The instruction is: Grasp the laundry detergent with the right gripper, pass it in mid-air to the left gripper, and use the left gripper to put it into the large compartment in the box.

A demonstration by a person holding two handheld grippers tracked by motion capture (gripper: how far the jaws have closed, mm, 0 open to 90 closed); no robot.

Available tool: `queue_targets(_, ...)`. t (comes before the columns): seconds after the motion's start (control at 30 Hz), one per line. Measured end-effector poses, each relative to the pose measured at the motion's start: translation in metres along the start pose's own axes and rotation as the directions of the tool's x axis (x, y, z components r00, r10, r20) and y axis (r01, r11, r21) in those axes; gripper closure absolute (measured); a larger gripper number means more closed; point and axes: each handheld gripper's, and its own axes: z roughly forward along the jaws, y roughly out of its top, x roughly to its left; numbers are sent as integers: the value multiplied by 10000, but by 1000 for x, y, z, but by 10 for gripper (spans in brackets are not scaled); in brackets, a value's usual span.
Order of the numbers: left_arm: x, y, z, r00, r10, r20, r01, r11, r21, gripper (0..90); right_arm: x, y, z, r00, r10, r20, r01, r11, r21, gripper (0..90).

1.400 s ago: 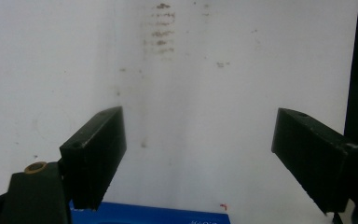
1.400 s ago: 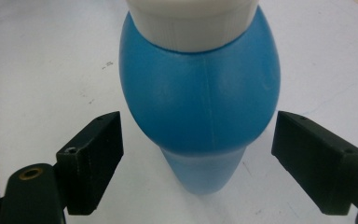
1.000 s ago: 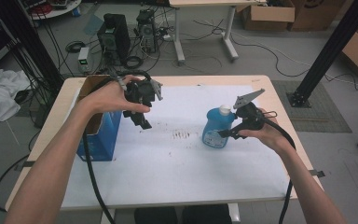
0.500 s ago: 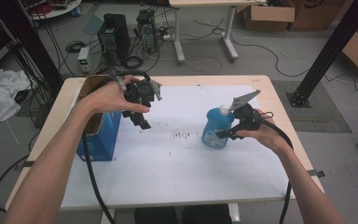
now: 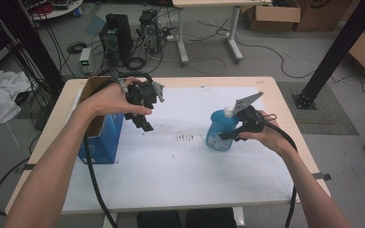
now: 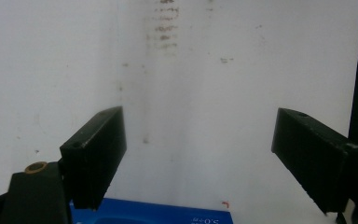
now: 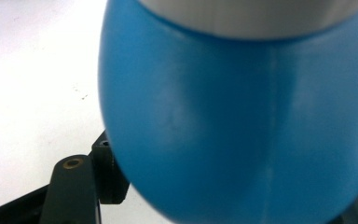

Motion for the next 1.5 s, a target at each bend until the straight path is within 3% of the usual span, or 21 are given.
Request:
queue_targets(0.47,-1,0,1,10000,-7,-28,7,10000,-22,185,0,0,1,9994,-223,271,223,9997,-20,428)
queue_targets(1.5,-3,0,1,10000,24,-21,-24,10000,-40,186,0,-1,1,9981,-502,370,506,9987,-116,458)
